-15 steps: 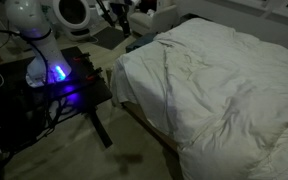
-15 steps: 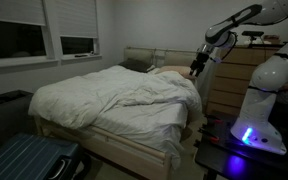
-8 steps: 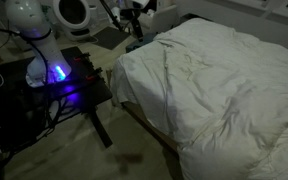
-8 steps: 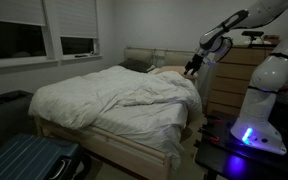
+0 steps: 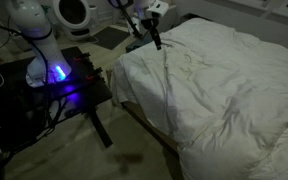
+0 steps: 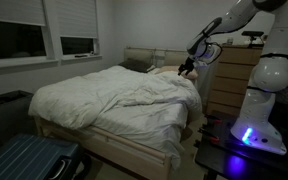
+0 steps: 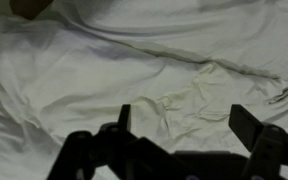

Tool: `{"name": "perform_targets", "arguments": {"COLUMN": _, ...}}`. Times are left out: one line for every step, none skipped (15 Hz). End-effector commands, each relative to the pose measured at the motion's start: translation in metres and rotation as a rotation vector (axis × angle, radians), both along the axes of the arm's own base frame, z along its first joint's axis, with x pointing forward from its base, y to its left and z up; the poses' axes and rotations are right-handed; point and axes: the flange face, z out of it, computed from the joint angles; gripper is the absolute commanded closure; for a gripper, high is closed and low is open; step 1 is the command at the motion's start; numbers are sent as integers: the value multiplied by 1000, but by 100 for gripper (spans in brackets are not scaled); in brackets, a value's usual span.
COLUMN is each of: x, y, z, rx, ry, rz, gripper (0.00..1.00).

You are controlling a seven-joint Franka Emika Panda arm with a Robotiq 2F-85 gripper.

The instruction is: Spread the bed fully

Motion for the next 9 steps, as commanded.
{"name": "perform_targets", "arguments": {"x": 37, "y": -35, "z": -12, "rx": -52, "ry": 7, "rz": -27, "gripper": 0}}
{"name": "perform_targets", "arguments": {"x": 42, "y": -44, "z": -18, "rx": -57, "ry": 7, "rz": -37, "gripper": 0}}
{"name": "perform_targets", "arguments": {"x": 47, "y": -55, "z": -25, "rx": -64, "ry": 10, "rz": -50, "gripper": 0}}
{"name": "perform_targets", "arguments": {"x": 51, "y": -65, "z": -32, "rx": -71, "ry": 11, "rz": -63, "gripper": 0}}
{"name": "perform_targets", "arguments": {"x": 53, "y": -76, "z": -39, "rx": -77, "ry": 16, "rz": -76, "gripper": 0}}
{"name": "perform_targets", "arguments": {"x": 55, "y": -87, "z": -47, "rx": -89, "ry": 16, "rz": -86, "gripper": 0}}
{"name": "perform_targets", "arguments": {"x": 56, "y": -98, "z": -54, "rx": -106, "ry": 16, "rz": -98, "gripper": 0}}
{"name": "perform_targets", "arguments": {"x": 57, "y": -110, "z": -60, "rx": -121, "ry": 17, "rz": -105, "gripper": 0}}
{"name": "perform_targets", "arguments": {"x": 57, "y": -120, "z": -69, "rx": -134, "ry": 20, "rz": -115, "gripper": 0}}
